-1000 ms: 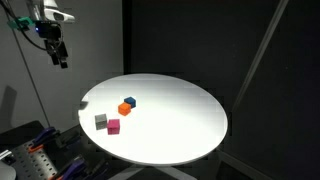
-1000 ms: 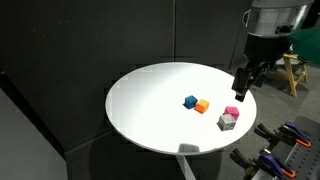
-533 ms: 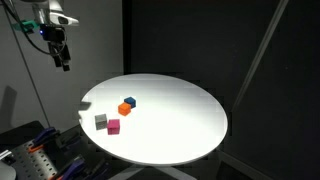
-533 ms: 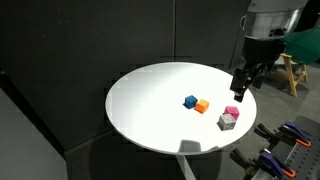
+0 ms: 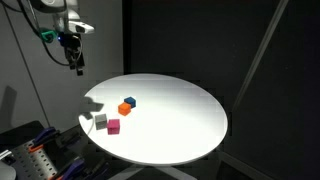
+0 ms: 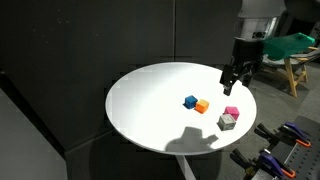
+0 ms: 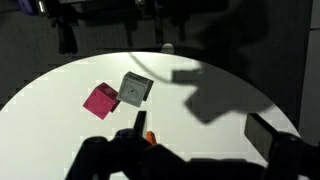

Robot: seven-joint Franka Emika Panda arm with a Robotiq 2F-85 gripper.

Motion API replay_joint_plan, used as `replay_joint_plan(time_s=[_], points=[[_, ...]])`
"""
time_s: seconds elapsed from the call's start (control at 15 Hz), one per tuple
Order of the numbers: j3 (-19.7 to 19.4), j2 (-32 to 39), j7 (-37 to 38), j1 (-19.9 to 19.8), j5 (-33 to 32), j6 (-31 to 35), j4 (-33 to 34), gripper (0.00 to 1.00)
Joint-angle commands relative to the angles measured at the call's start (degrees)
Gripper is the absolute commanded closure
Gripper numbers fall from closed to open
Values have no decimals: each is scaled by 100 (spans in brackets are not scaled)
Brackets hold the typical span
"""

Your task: Put the orange block on the pink block

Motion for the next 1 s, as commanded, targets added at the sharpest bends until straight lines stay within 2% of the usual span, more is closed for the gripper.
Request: replay_joint_plan(time_s=[0.0,0.47,0.93], points=[[-213,428,-153,-148,38,373,189,0],[-456,1227,-92,-449,-26,1121,326,0],[-956,2060,-680,-556,97,1113,756,0]])
